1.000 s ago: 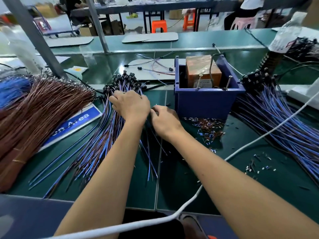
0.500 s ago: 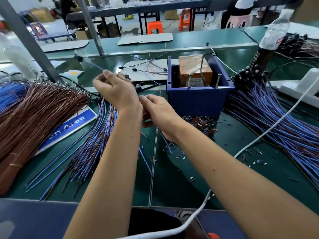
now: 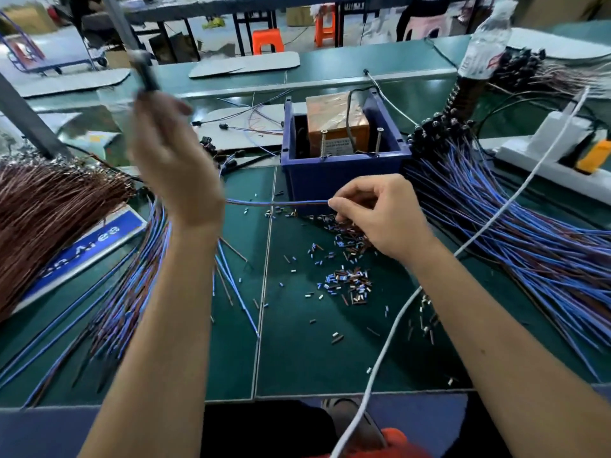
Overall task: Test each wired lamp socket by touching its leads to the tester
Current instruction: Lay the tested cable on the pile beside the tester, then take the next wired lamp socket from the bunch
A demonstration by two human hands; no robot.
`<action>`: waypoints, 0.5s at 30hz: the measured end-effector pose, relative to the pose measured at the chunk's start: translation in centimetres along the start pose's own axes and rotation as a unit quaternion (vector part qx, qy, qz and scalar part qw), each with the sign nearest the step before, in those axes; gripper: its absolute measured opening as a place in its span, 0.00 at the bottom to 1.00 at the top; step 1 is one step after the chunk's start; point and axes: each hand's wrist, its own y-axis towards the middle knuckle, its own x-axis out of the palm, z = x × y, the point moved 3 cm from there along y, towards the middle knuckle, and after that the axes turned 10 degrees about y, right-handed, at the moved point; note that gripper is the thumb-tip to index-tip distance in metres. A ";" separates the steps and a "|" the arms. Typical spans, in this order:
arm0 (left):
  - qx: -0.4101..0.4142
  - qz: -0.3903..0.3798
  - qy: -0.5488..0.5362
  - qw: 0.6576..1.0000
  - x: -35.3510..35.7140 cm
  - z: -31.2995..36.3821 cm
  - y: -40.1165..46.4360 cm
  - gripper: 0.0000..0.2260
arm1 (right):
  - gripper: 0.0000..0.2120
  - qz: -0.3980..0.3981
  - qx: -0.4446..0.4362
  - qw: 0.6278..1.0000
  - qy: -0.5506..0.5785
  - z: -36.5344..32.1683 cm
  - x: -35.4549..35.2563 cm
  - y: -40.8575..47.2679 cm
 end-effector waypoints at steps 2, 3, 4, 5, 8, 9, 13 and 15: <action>0.173 -0.142 0.105 0.969 2.8 1.9 -4.8 0.14 | 0.04 0.030 -0.044 0.998 -0.015 -0.1 0.0 -0.8; 0.218 -0.201 0.136 0.945 3.8 2.3 -7.0 0.14 | 0.03 0.038 -0.053 0.998 -0.013 -0.1 0.1 -1.1; 0.242 -0.245 0.147 0.927 4.6 2.3 -8.7 0.14 | 0.03 0.042 -0.056 0.997 -0.007 0.0 -0.1 -1.3; 0.252 -0.279 0.147 0.915 5.2 2.2 -9.9 0.13 | 0.03 0.047 -0.059 0.997 0.003 0.1 -0.2 -1.5; 0.283 -0.339 0.156 0.883 6.2 2.0 -11.7 0.12 | 0.03 0.067 -0.059 0.995 0.041 0.6 -1.0 -1.7; 0.288 -0.348 0.159 0.878 6.3 2.0 -11.9 0.12 | 0.03 0.069 -0.054 0.995 0.049 0.7 -1.2 -1.7; 0.273 -0.344 0.158 0.884 5.8 1.1 -12.3 0.11 | 0.01 0.072 0.000 0.991 0.117 1.4 -1.0 -1.6; 0.258 -0.336 0.166 0.891 5.6 0.6 -12.1 0.11 | 0.02 0.083 0.024 0.983 0.162 1.7 -1.2 -1.4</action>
